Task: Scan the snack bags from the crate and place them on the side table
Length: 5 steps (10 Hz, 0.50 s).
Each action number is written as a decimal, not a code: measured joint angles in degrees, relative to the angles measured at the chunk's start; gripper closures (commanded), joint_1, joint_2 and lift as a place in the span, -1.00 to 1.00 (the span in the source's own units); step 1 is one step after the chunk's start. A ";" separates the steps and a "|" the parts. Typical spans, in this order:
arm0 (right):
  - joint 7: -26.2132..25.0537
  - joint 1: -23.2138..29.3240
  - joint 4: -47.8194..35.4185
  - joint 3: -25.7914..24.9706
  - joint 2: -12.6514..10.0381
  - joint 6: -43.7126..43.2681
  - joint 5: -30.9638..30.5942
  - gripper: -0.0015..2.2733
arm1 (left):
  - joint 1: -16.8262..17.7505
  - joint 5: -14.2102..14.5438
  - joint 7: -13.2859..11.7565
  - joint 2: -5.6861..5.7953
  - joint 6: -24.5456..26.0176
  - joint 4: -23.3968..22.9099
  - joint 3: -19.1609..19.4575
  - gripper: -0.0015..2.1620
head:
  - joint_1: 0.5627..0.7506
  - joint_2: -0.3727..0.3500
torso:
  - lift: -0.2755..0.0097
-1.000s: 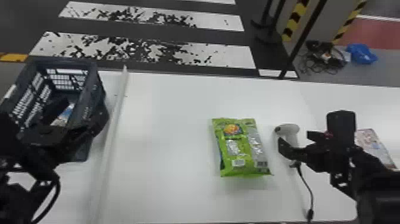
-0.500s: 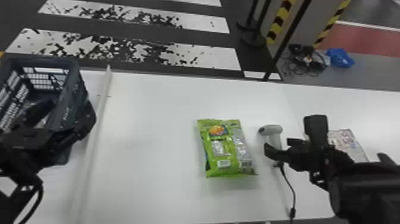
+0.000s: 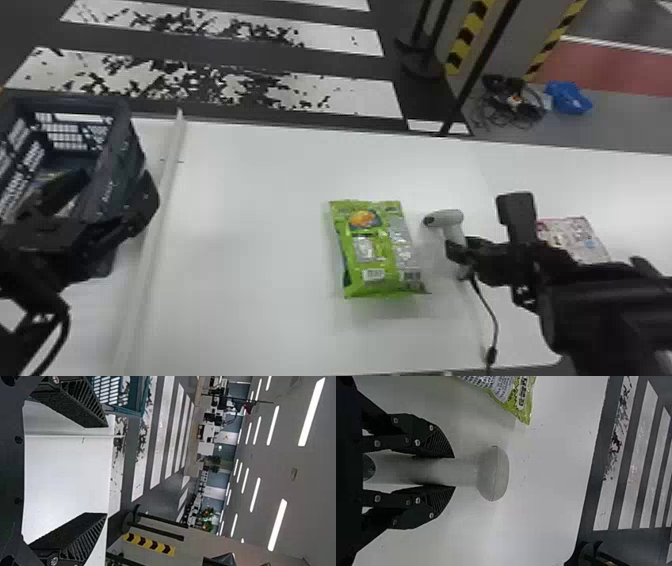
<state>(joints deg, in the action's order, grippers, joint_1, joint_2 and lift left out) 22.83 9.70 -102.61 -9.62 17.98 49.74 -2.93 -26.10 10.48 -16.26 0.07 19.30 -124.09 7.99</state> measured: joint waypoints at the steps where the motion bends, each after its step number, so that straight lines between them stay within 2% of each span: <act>1: 0.01 -0.02 0.03 0.02 0.00 -0.24 -0.26 0.93 | 0.00 0.00 0.00 0.01 0.00 0.05 0.00 -0.93 | 0.41 -0.51 | 0.27; 3: -0.07 1.03 -0.83 -0.57 -0.22 -1.45 -0.39 0.95 | 0.00 0.02 -0.11 0.01 0.00 0.14 0.00 -0.92 | 0.41 -0.51 | 0.27; 5: -0.17 5.25 -7.14 -2.85 -1.18 -1.19 0.16 0.95 | 0.00 0.05 -0.09 0.01 0.00 0.23 0.00 -0.92 | 0.41 -0.52 | 0.27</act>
<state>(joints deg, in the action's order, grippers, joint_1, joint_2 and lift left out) 22.66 14.95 -109.75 -12.46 16.80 48.54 -2.77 -26.10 10.53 -16.35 0.08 19.30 -123.86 8.00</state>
